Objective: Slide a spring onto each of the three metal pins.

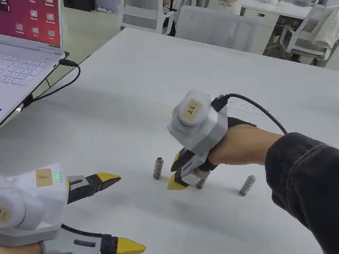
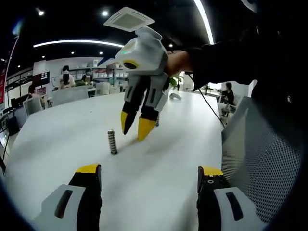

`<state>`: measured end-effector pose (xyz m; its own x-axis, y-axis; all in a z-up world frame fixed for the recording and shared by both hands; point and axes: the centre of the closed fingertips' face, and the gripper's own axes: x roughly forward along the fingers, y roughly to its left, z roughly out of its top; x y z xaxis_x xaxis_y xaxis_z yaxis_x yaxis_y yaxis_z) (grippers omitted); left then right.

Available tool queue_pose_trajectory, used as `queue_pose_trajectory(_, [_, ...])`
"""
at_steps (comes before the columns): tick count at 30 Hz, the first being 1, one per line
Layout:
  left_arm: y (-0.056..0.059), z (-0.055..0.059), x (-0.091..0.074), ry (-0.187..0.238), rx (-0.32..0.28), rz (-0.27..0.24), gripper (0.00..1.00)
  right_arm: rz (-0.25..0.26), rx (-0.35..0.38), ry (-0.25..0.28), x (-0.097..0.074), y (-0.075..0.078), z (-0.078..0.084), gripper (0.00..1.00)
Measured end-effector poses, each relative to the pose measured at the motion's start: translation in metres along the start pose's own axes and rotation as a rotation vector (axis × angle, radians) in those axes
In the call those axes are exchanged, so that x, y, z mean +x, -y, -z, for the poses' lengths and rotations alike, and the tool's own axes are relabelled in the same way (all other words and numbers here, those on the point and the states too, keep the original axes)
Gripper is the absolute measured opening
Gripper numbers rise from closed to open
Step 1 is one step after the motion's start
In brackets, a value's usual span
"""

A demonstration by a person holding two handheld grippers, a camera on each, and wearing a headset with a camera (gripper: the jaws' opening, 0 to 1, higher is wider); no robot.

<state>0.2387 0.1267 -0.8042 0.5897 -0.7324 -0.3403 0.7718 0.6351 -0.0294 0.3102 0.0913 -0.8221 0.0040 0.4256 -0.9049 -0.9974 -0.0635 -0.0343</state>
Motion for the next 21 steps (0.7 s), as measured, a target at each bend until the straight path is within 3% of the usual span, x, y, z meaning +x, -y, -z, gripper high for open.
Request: queue_pose_trajectory(21, [0.005, -0.003, 0.002, 0.000, 0.001, 0.007, 0.80, 0.026, 0.090, 0.164, -0.012, -0.040, 0.009, 0.32])
